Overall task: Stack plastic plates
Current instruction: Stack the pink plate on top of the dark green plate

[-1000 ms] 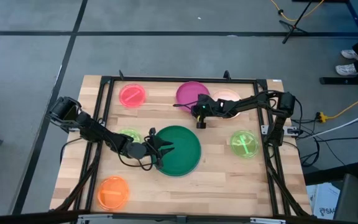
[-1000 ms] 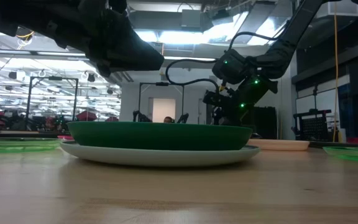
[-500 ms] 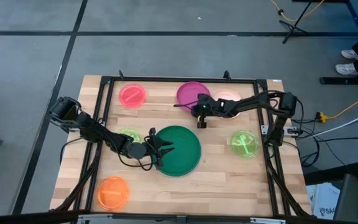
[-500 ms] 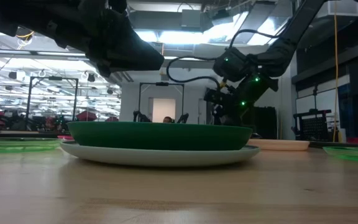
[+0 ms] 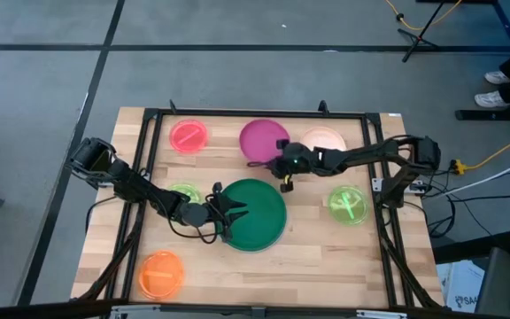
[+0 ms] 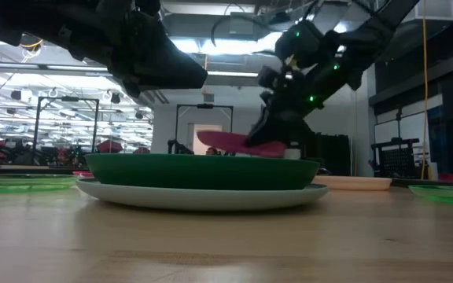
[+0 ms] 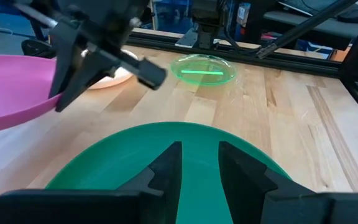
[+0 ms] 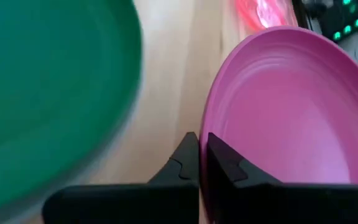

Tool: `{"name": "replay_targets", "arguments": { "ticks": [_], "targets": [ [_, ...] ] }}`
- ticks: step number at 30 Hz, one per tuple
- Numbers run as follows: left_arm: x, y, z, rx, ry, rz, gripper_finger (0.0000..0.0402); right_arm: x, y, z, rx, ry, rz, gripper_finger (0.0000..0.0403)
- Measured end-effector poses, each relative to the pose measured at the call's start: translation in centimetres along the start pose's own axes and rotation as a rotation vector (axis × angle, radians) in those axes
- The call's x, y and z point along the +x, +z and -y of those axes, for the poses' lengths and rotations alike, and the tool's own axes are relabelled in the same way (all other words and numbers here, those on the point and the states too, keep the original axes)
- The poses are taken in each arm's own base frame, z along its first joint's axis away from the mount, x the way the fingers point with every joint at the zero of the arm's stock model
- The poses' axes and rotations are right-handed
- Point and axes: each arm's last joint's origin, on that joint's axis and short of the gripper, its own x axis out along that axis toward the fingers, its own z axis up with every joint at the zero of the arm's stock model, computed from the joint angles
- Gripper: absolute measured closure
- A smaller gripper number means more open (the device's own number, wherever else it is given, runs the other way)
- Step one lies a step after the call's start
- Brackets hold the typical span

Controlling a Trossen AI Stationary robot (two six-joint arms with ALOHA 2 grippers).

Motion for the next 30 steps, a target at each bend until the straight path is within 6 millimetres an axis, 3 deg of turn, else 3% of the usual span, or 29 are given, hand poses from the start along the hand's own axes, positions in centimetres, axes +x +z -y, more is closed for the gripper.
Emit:
{"name": "replay_targets", "arguments": {
  "ticks": [19, 30],
  "targets": [
    [0.0, 0.0, 0.0, -0.010, -0.002, 0.000, 0.0303, -2.7, 5.5, -10.3, -0.223, 0.255, 0.190, 0.0401],
    [-0.4, 0.5, 0.7, -0.009, -0.041, 0.049, 0.0303, -2.6, 5.5, -11.9, -0.170, 0.419, 0.231, 0.0401]
  ]
}}
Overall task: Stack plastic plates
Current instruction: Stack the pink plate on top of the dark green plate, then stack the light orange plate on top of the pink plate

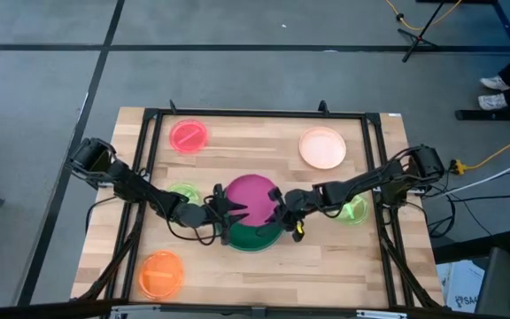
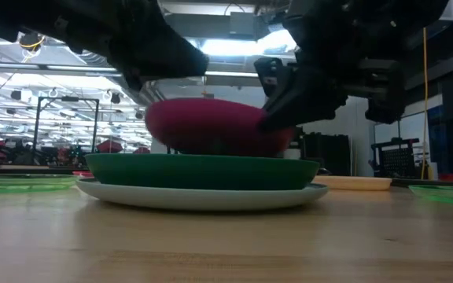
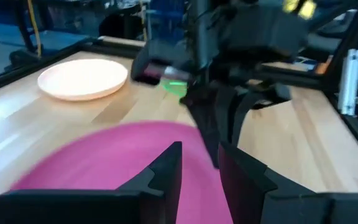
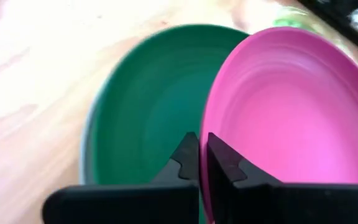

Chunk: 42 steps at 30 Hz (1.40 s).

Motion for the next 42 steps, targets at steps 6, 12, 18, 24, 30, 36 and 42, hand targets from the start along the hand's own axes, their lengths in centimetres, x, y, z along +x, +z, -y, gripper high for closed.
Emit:
{"name": "replay_targets", "arguments": {
  "ticks": [6, 12, 18, 24, 30, 36, 42],
  "targets": [
    [-0.6, 0.8, 0.4, 0.016, -0.011, 0.044, 0.0303, 0.9, -0.7, -0.4, 0.016, 0.048, -0.013, 0.0400],
    [-0.8, 0.7, 0.7, 0.029, -0.008, 0.040, 0.0303, 1.5, -1.3, -0.6, 0.021, 0.056, -0.036, 0.0400],
    [-0.8, 0.7, 0.7, 0.038, -0.012, 0.039, 0.0303, 1.6, -1.2, -0.5, 0.078, 0.040, -0.023, 0.0400],
    [-0.8, 0.7, 0.7, 0.038, -0.015, 0.039, 0.0303, 1.6, -1.2, -0.3, 0.126, -0.019, -0.047, 0.0379],
    [-0.8, 0.7, 0.7, 0.031, -0.017, 0.038, 0.0303, 1.6, -1.3, -0.3, 0.145, -0.017, -0.053, 0.0294],
    [-0.8, 0.7, 0.8, 0.019, -0.043, 0.035, 0.0303, 0.3, -0.4, 0.0, 0.134, -0.028, -0.031, 0.0234],
    [-0.9, 0.7, 0.8, 0.017, -0.044, 0.036, 0.0303, -3.9, 1.3, 0.7, 0.150, -0.127, -0.070, 0.0222]
  ]
}}
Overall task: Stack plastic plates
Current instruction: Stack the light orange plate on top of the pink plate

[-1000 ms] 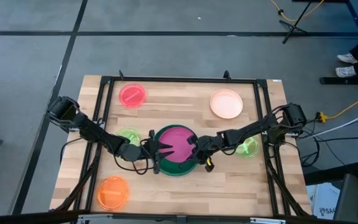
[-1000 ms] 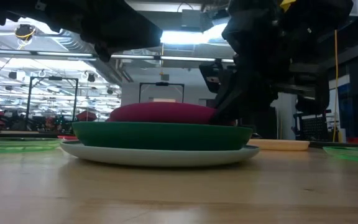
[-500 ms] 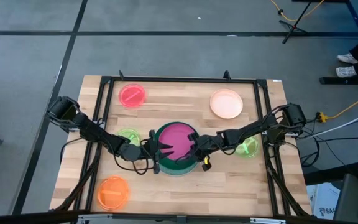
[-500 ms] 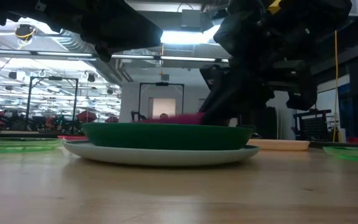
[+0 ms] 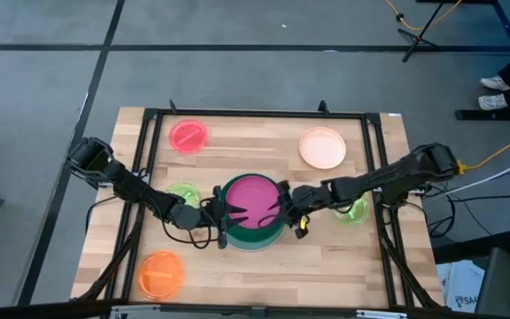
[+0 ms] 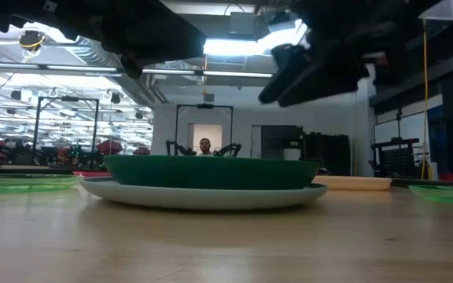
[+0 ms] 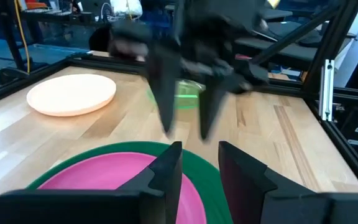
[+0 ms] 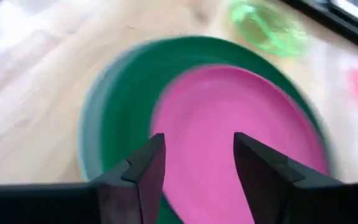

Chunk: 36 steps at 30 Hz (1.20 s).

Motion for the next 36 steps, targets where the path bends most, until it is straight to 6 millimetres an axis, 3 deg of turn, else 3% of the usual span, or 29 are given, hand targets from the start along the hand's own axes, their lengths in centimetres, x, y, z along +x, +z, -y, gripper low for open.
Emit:
{"name": "replay_targets", "arguments": {
  "ticks": [5, 9, 25, 36],
  "targets": [
    [-0.1, 0.0, 0.1, 0.000, -0.004, 0.000, 0.0303, -3.0, -0.4, 0.9, 0.053, -0.143, -0.138, 0.0221],
    [0.0, 0.0, 0.1, -0.001, -0.002, 0.001, 0.0303, -4.2, -2.0, 2.4, 0.168, -0.273, -0.278, 0.0221],
    [0.1, 0.1, -0.1, -0.035, 0.002, 0.012, 0.0303, -5.7, -11.5, 8.5, 0.672, -0.552, -0.447, 0.0221],
    [0.1, 0.2, -0.1, -0.032, 0.002, 0.013, 0.0303, -4.7, -16.0, 10.1, 0.807, -0.542, -0.466, 0.0221]
  ]
}}
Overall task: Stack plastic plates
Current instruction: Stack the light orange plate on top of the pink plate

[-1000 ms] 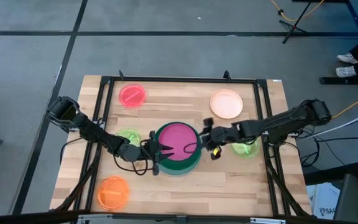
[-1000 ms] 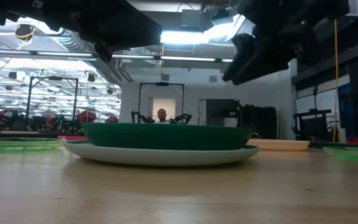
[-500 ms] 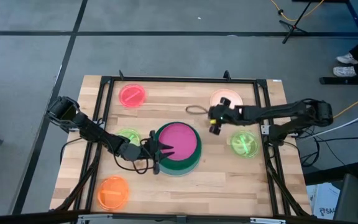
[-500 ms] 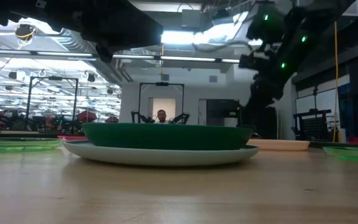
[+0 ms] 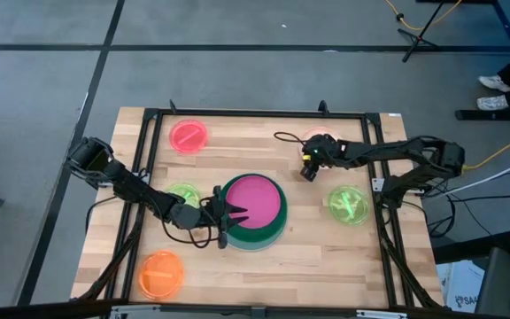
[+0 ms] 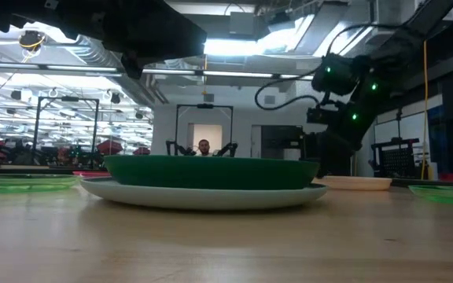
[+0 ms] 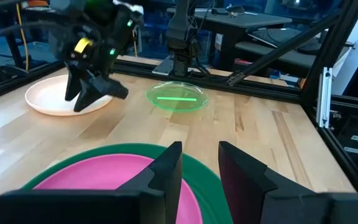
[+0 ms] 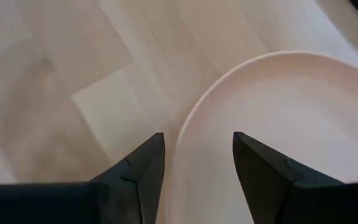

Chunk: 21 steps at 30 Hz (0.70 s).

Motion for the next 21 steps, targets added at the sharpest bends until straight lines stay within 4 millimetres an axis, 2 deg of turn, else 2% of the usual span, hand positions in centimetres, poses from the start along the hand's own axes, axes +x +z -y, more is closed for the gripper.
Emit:
{"name": "replay_targets", "arguments": {
  "ticks": [7, 14, 17, 21],
  "targets": [
    [0.0, 0.0, 0.0, 0.000, 0.000, 0.000, 0.0303, 1.9, -0.4, -0.1, 0.009, 0.003, -0.029, 0.0221],
    [0.0, 0.0, 0.0, 0.006, 0.000, -0.001, 0.0303, 2.6, -0.6, -0.2, -0.004, 0.003, -0.045, 0.0224],
    [0.0, 0.0, 0.0, 0.039, 0.000, -0.002, 0.0303, 2.6, -0.6, -0.2, -0.005, 0.015, -0.043, 0.0246],
    [0.1, 0.0, 0.0, 0.027, -0.056, -0.017, 0.0303, 2.6, -0.7, -0.3, -0.013, 0.028, -0.050, 0.0295]
  ]
}}
